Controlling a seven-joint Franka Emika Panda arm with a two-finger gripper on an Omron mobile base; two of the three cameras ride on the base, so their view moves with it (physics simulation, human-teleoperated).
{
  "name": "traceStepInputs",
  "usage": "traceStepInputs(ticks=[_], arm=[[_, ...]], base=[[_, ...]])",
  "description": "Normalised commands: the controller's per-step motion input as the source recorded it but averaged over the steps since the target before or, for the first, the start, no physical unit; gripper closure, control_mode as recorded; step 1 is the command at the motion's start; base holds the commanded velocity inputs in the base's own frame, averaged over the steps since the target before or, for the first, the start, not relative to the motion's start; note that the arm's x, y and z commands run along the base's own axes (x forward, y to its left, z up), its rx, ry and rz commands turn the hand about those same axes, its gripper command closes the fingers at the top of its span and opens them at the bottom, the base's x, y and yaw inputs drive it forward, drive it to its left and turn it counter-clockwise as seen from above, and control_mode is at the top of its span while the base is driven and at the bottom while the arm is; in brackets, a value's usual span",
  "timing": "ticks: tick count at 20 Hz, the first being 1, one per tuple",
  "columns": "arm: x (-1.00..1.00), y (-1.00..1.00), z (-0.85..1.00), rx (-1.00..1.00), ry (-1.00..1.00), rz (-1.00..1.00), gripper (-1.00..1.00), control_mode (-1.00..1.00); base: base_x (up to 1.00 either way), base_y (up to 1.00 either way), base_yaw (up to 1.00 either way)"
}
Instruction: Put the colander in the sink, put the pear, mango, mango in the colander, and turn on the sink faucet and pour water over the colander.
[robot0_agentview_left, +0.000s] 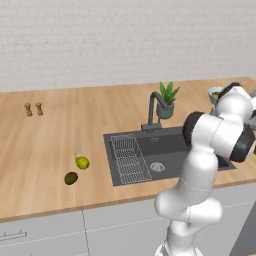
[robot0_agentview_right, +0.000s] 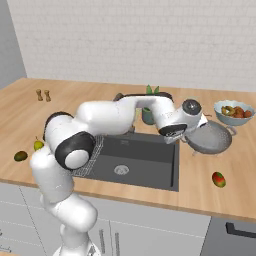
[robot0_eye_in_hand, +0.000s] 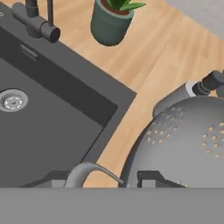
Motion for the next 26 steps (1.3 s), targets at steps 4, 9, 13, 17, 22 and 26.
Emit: traceStepInputs(ticks=[4, 9, 13, 17, 22, 26], arm=[[-0.78, 0.66, 0.02, -0.12, 0.0, 0.3, 1.0, -1.0], [-0.73, 0.58, 0.06, -0.05, 0.0, 0.25, 1.0, -1.0], [-0.38, 0.49, 0.04, -0.01, 0.0, 0.26, 1.0, -1.0], [-0.08, 0.75, 0.06, 0.0, 0.07, 0.25, 1.0, -1.0], [0.12, 0.89, 0.02, -0.03, 0.15, 0.24, 1.0, -1.0], [0.07, 0.83, -0.05, -0.05, 0.12, 0.27, 1.0, -1.0]], base=[[0.0, 0.0, 0.0], [0.0, 0.0, 0.0], [0.0, 0.0, 0.0], [0.0, 0.0, 0.0], [0.0, 0.0, 0.0], [0.0, 0.0, 0.0]])
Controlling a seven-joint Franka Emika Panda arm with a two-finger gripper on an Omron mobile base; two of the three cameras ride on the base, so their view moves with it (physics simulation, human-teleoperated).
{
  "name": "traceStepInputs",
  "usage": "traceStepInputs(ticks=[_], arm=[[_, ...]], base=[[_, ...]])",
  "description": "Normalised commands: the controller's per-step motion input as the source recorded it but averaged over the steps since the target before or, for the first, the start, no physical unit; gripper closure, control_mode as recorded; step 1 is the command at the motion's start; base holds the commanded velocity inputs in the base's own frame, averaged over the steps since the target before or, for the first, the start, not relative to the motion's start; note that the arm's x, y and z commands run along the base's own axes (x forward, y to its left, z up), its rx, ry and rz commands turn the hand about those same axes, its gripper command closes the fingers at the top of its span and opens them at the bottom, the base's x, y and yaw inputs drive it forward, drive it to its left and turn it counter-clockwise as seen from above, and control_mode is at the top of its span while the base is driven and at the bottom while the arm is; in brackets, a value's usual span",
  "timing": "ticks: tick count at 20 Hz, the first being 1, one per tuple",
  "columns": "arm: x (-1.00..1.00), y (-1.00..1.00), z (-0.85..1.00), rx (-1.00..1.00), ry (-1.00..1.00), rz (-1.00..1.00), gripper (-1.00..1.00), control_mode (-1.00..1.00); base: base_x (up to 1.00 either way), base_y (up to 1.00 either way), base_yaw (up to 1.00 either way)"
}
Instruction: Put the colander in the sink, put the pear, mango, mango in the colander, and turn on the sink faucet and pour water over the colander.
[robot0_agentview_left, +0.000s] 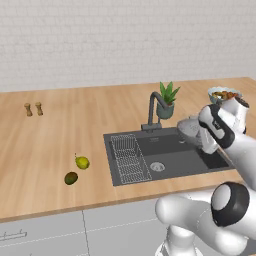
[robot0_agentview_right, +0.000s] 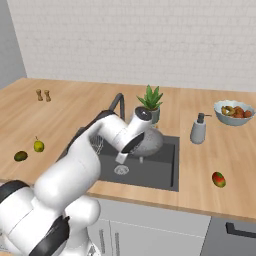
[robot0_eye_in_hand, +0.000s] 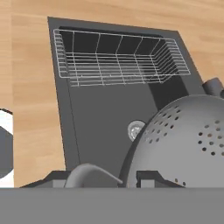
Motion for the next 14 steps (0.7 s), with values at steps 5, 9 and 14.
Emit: traceStepInputs(ticks=[5, 9, 14], arm=[[0.1, 0.51, -0.17, 0.0, 0.04, 0.27, 1.0, -1.0], [0.0, 0.31, -0.37, 0.02, 0.02, 0.22, 1.0, -1.0], [0.0, 0.34, -0.51, 0.0, 0.04, 0.09, 1.0, -1.0]], base=[[0.0, 0.0, 0.0], [0.0, 0.0, 0.0], [0.0, 0.0, 0.0]])
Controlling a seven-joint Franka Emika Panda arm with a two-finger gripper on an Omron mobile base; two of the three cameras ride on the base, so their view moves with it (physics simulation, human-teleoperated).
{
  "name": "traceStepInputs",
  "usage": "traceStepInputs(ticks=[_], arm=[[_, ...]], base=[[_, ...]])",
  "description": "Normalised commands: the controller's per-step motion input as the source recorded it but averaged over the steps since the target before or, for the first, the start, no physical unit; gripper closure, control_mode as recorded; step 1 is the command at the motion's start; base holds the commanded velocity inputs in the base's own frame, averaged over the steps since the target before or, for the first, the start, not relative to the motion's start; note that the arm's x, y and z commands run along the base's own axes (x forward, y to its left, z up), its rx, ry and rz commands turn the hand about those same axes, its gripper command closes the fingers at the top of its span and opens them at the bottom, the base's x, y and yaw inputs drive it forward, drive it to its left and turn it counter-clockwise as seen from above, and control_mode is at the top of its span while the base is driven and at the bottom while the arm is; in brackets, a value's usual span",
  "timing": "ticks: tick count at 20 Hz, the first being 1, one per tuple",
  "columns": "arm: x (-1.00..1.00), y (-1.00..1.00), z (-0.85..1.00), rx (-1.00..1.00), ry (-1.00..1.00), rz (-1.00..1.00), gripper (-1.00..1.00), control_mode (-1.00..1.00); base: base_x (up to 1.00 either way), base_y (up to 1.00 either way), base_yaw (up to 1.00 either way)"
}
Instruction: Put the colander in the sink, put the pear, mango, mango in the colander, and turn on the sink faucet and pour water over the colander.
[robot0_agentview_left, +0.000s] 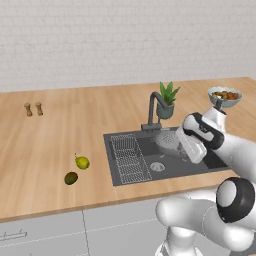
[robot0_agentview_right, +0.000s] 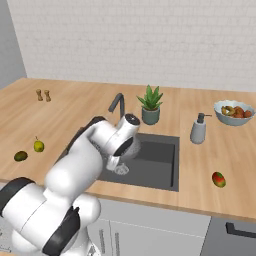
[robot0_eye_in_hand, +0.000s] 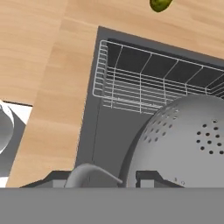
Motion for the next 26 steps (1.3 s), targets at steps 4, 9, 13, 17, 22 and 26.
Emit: traceStepInputs(ticks=[4, 9, 13, 17, 22, 26], arm=[[-0.03, 0.19, -0.58, 0.0, 0.15, 0.01, 1.0, -1.0], [0.0, 0.01, -0.63, 0.0, 0.03, 0.01, 1.0, -1.0], [0.06, 0.03, -0.43, 0.0, 0.0, 0.07, 1.0, -1.0], [0.14, 0.25, -0.19, 0.0, 0.01, 0.07, 1.0, -1.0], [0.26, 0.38, 0.0, 0.0, 0.03, 0.0, 1.0, -1.0], [0.31, 0.2, -0.08, 0.0, 0.01, 0.0, 1.0, -1.0]], base=[[0.0, 0.0, 0.0], [0.0, 0.0, 0.0], [0.0, 0.0, 0.0], [0.0, 0.0, 0.0], [0.0, 0.0, 0.0], [0.0, 0.0, 0.0]])
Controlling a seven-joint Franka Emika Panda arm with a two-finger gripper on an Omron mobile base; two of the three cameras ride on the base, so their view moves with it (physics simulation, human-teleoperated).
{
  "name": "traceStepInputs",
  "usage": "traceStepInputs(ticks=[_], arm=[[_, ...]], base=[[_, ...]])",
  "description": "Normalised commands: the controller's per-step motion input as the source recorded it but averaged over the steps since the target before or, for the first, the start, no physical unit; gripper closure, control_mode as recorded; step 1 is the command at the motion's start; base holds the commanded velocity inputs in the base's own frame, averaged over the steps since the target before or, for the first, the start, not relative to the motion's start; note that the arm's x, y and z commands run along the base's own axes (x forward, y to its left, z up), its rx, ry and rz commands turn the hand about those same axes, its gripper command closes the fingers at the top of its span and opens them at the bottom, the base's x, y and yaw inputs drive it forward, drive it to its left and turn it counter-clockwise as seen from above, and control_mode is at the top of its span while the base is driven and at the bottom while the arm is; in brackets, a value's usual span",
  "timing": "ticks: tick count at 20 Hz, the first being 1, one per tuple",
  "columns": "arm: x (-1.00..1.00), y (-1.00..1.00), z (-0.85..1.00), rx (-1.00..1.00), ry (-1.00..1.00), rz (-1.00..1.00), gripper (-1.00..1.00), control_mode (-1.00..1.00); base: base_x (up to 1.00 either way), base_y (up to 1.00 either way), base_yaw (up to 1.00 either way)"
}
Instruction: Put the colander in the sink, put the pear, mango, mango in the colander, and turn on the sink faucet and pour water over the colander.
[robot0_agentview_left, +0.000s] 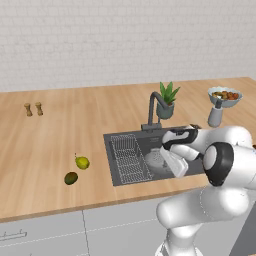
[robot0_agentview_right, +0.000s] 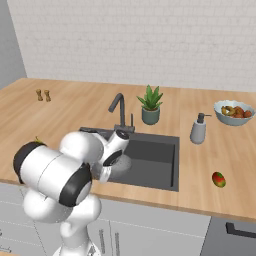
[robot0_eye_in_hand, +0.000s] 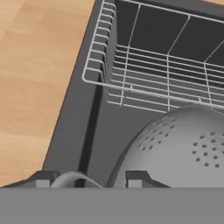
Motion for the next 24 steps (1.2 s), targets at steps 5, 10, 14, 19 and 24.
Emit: traceStepInputs(ticks=[5, 10, 14, 19, 24], arm=[[0.35, 0.01, -0.17, 0.0, 0.02, 0.0, 1.0, -1.0], [0.25, -0.01, -0.15, 0.0, 0.04, 0.0, 1.0, -1.0], [0.28, 0.0, -0.27, 0.0, 0.0, 0.0, 1.0, -1.0], [0.08, 0.0, -0.37, 0.0, 0.0, 0.0, 1.0, -1.0], [-0.4, 0.0, -0.06, 0.0, 0.0, 0.0, -1.0, -1.0]], base=[[0.0, 0.0, 0.0], [0.0, 0.0, 0.0], [0.0, 0.0, 0.0], [0.0, 0.0, 0.0], [0.0, 0.0, 0.0]])
